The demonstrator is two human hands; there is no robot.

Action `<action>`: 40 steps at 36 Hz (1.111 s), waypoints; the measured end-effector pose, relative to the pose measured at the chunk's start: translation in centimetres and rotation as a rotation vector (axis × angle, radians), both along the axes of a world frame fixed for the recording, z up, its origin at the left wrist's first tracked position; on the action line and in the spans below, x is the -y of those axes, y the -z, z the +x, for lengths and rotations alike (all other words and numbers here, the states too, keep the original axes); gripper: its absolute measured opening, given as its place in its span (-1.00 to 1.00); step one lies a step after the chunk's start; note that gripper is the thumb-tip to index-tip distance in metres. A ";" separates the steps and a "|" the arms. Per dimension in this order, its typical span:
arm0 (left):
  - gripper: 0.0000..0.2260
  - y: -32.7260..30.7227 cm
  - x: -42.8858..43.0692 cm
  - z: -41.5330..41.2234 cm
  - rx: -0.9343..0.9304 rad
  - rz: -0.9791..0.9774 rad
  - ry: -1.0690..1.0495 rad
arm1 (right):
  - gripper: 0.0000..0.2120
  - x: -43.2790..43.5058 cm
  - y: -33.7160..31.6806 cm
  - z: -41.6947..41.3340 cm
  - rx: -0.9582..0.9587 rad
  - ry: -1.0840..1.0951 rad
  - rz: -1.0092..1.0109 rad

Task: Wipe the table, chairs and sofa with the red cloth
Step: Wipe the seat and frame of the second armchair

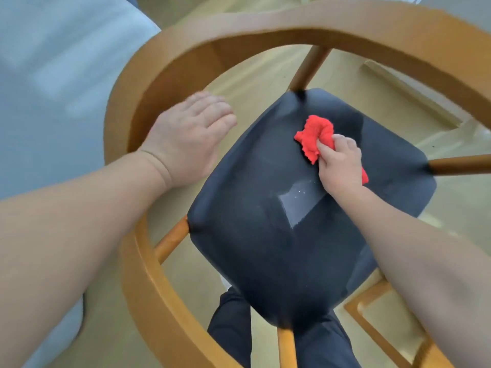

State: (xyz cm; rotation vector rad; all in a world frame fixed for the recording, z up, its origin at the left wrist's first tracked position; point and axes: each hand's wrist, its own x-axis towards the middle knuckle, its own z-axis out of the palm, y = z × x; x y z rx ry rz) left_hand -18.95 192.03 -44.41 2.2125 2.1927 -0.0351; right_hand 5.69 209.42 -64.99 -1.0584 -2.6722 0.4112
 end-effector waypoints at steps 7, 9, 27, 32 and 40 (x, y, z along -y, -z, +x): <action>-0.66 4.3 5.8 6.8 0.227 -0.124 -0.356 | -0.67 7.4 -0.9 0.8 0.005 -0.133 -0.022; -0.65 5.2 6.8 7.9 0.263 -0.117 -0.402 | -0.65 10.5 -0.9 1.3 0.033 -0.209 -0.056; -0.61 8.6 7.2 11.3 0.344 -0.080 -0.468 | -0.56 8.4 -0.9 4.7 0.143 -0.726 0.070; -0.60 8.6 7.1 11.9 0.333 -0.137 -0.459 | -0.61 3.0 -0.8 5.5 0.146 -0.560 0.103; -0.59 8.8 6.1 12.7 0.346 -0.180 -0.444 | -0.63 -4.8 -1.0 6.5 0.180 -0.258 0.173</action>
